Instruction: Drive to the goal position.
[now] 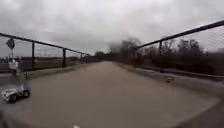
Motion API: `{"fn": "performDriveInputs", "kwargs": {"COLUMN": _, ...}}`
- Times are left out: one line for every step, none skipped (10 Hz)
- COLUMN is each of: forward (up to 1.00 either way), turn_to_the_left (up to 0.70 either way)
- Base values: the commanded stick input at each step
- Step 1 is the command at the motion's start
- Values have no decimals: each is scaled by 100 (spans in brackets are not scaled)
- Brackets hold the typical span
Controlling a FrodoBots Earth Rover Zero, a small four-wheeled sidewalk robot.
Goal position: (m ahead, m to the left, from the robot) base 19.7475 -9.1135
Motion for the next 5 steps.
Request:
{"fn": "performDriveInputs", "kwargs": {"forward": 100, "turn_to_the_left": 0}}
{"fn": "performDriveInputs", "kwargs": {"forward": 100, "turn_to_the_left": 0}}
{"fn": "performDriveInputs", "kwargs": {"forward": 100, "turn_to_the_left": 0}}
{"fn": "performDriveInputs", "kwargs": {"forward": 100, "turn_to_the_left": 0}}
{"fn": "performDriveInputs", "kwargs": {"forward": 100, "turn_to_the_left": 0}}
